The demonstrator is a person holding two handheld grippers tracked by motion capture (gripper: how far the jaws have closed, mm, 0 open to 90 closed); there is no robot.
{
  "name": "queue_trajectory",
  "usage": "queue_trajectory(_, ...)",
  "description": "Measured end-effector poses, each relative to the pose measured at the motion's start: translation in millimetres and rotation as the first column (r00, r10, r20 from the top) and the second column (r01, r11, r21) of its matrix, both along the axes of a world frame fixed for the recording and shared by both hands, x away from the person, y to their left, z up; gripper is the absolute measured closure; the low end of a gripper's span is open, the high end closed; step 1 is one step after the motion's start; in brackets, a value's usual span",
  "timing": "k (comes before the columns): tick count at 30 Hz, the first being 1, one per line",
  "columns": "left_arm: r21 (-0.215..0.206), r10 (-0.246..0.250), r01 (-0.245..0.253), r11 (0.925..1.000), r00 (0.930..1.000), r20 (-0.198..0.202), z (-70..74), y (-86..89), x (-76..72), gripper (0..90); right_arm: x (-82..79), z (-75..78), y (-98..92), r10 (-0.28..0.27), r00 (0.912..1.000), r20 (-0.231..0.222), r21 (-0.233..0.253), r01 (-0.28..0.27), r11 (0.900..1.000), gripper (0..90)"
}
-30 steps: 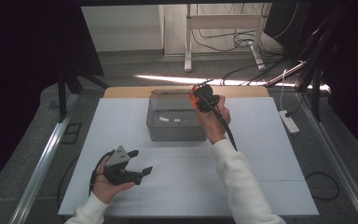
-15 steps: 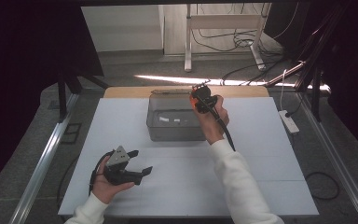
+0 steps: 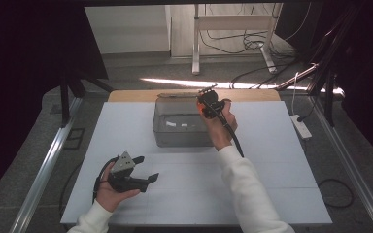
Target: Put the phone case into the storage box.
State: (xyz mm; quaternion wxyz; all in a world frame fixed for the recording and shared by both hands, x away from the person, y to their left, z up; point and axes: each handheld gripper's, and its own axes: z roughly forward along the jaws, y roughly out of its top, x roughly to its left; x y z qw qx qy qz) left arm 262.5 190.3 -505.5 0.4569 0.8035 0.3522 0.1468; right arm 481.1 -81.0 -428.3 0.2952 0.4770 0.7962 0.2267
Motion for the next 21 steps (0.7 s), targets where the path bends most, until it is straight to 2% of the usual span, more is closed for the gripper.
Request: queue_trajectory(21, -0.009, 0.004, -0.004, 1.0, 1.0, 0.004, 1.3, 1.3, -0.4, 15.8, 3.4, -8.4, 2.5, -0.011, 0.9997, -0.023, -0.015, 0.01, 1.0, 80.1)
